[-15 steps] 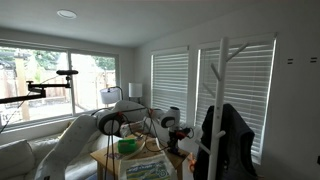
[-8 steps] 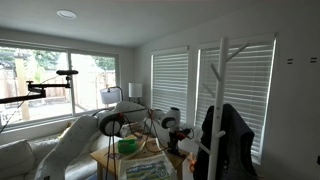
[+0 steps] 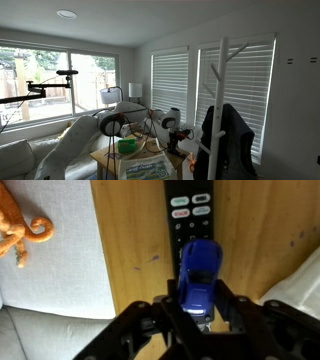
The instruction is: Put the blue toy car on top of the black remote
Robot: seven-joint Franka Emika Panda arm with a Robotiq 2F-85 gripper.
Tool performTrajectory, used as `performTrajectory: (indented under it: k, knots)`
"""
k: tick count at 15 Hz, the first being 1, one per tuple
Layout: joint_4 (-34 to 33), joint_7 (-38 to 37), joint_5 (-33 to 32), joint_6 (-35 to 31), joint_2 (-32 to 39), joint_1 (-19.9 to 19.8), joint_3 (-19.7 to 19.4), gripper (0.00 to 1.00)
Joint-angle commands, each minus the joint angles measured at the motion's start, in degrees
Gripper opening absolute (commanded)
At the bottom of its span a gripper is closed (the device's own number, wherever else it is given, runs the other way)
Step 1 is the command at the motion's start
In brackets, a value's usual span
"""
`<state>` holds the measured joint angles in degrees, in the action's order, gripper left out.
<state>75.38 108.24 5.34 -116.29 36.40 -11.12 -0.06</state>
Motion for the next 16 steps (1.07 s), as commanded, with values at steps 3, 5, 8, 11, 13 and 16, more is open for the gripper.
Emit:
performTrajectory:
  k: [3,5,8,11,13,16]
  knots:
    - [-1.99,-2.02,-1.2,2.05,-0.06,-0.2,0.3,0.89]
    - [-2.05,-1.89,-0.67,1.51,-1.07,-0.5,0.55,0.99]
    - [-1.15,-0.96,0.44,0.48,-3.95,-1.01,1.14,1.0]
    - [0.52,0.11,1.69,0.99,-8.05,-1.3,1.8,1.0]
    - [1.72,1.72,3.45,1.61,-11.03,-1.85,2.64,1.0]
    - [-1.27,2.73,4.08,2.18,-9.54,-1.02,2.15,1.0]
